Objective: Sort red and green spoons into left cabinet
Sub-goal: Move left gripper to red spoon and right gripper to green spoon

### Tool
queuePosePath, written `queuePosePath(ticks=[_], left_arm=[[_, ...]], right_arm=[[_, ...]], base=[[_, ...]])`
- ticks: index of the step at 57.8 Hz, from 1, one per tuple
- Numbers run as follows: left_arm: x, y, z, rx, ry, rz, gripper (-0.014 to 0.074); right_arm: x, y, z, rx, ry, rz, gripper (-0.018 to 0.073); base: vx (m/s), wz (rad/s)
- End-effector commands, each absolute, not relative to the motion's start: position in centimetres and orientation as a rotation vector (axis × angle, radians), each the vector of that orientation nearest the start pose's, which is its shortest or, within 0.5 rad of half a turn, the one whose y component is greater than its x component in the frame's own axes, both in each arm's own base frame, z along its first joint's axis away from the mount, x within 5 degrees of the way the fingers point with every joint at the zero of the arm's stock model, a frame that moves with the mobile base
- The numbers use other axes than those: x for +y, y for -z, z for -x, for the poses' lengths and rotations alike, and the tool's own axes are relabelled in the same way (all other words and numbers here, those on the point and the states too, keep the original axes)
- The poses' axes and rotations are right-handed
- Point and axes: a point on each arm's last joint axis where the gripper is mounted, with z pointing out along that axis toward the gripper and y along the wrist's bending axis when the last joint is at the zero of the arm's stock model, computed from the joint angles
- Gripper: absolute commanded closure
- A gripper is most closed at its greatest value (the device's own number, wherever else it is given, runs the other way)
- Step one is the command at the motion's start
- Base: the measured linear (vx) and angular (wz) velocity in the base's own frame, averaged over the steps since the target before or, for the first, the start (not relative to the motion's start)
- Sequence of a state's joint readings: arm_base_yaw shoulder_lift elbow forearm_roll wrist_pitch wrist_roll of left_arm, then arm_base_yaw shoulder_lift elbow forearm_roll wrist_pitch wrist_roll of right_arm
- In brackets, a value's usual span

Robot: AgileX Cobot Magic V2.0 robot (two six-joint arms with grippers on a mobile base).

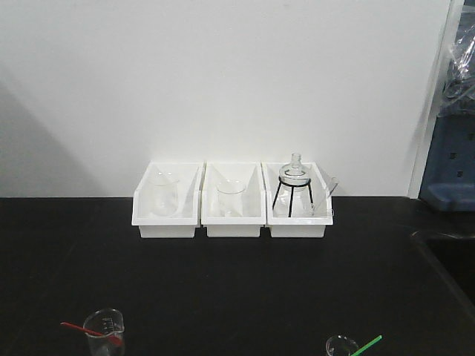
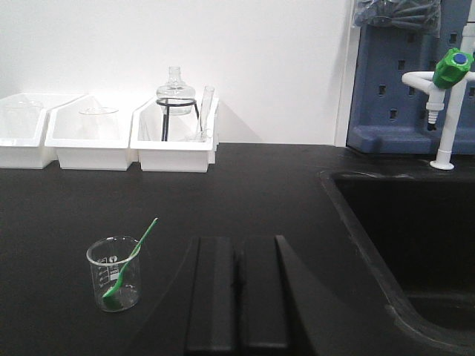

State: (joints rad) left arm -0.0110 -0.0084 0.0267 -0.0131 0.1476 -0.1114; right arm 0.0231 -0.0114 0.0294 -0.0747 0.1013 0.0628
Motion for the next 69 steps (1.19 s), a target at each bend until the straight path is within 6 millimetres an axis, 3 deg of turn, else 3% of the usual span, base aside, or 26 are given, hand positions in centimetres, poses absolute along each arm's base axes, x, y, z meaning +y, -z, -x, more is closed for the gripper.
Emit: queuePosePath(ticks=[1, 47, 69], left_arm=[[-0.1, -20.1, -5.5, 1.539, 0.112, 0.09, 0.0603], [-0.1, -20.2, -5.5, 1.529, 0.113, 0.09, 0.0603], [0.0, -22.6, -5.1, 1.282, 0.119, 0.08, 0.0603]], right_arm=[[0.1, -20.0, -5.6, 1.513, 0.004, 0.038, 0.0568], [0.1, -20.0, -5.6, 1.509, 0.006, 0.039, 0.0568], [0.2, -21.1, -5.5, 1.399, -0.008, 0.036, 0.0568]], base=[[0.0, 0.0], [0.0, 0.0], [0.0, 0.0]])
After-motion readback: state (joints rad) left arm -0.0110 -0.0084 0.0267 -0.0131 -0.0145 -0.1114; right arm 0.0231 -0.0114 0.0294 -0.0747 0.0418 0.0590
